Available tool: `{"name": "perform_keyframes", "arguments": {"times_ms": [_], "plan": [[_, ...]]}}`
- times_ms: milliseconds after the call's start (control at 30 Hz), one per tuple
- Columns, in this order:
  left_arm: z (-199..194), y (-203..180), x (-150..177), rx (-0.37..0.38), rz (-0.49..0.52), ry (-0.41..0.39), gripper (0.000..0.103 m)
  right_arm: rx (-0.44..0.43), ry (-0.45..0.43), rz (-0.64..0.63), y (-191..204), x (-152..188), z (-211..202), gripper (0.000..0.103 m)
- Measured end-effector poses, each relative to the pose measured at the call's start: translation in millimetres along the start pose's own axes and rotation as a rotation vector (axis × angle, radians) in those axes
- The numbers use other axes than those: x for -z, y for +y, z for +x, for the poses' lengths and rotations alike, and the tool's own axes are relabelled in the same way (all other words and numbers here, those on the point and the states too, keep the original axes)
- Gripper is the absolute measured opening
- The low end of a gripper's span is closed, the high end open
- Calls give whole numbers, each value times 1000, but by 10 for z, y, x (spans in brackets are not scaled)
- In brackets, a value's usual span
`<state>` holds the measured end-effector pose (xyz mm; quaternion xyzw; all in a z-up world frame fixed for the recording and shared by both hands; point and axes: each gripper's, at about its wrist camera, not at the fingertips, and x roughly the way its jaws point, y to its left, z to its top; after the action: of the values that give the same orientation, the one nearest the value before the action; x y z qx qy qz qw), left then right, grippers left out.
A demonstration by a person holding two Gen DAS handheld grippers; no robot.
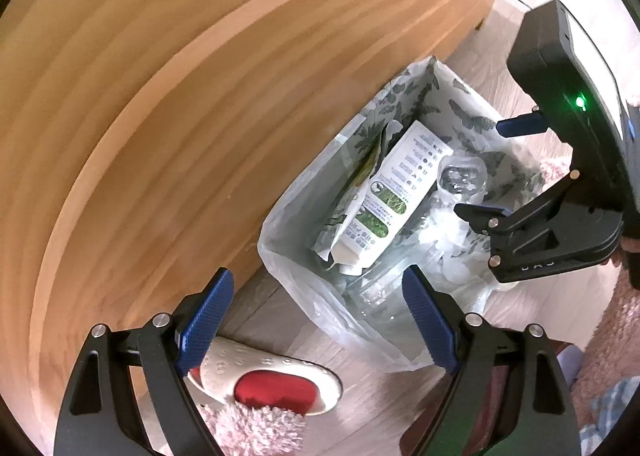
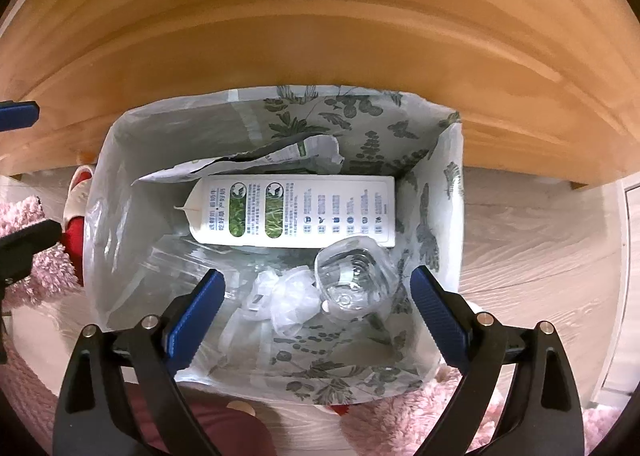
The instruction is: Collect trash
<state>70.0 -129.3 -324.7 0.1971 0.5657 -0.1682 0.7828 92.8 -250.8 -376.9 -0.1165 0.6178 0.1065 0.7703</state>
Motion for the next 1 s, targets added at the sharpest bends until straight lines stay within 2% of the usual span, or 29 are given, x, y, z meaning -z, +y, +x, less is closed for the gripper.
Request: {"name": "perform_keyframes", "arguments": {"times_ms": [467, 767, 933, 1000], "plan": [[-258, 209, 193, 0, -161, -65, 83, 80, -115, -10, 23, 64, -439, 90], [-500, 341, 268, -14, -252, -151, 83, 109, -195, -14, 37, 116, -723, 90], [-646, 354, 281, -22, -266, -206, 88, 119, -260, -24, 53, 141, -945, 90], [-726, 356, 286, -29, -272, -241, 93, 114, -279, -25, 51, 154, -1014, 90]]}}
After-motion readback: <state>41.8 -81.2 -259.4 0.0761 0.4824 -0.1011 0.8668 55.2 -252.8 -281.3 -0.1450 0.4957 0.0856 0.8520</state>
